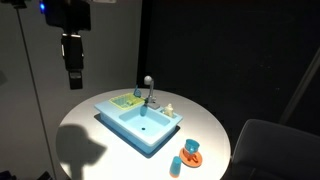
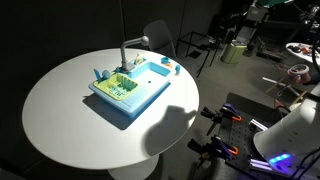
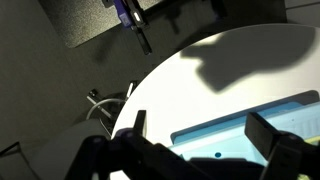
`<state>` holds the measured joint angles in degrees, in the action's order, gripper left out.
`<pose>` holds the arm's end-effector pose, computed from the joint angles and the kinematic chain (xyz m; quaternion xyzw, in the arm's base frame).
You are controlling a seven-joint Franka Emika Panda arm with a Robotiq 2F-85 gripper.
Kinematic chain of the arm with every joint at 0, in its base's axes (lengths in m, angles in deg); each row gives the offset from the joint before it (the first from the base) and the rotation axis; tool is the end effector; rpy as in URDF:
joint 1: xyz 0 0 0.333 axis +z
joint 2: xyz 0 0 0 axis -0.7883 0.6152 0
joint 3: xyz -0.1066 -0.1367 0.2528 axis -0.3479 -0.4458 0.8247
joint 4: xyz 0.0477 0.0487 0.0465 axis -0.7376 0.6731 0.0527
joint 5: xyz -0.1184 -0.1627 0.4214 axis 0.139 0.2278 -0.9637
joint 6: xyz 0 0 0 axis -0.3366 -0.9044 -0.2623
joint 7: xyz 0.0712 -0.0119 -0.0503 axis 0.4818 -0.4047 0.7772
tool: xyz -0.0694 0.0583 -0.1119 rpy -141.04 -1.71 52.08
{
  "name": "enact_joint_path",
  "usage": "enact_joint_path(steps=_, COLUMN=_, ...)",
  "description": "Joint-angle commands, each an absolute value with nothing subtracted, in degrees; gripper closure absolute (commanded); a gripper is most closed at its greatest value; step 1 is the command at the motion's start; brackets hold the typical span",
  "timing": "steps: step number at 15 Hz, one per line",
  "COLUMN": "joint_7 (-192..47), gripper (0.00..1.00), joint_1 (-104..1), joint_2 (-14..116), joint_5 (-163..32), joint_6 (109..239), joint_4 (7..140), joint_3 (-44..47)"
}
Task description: Move the blue and orange cups forward
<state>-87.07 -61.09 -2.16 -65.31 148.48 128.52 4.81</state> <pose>0.4187 -0.0754 0.3935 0.9710 -0.2379 -0.0144 0.0207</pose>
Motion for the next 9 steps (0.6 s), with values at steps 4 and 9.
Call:
enact_joint_path(steps=4, joint_7=-85.93, gripper=0.0, joint_1=-62.37, joint_2=-2.13, joint_5=-63.66, joint_6=148.68, joint_4=128.39, joint_3=4.32)
enact_joint_path(steps=9, joint_7=-85.6, gripper=0.0, joint_1=-61.55, joint_2=-2.06, joint_5=-63.65, joint_6=148.99, joint_4=128.88, joint_3=5.02)
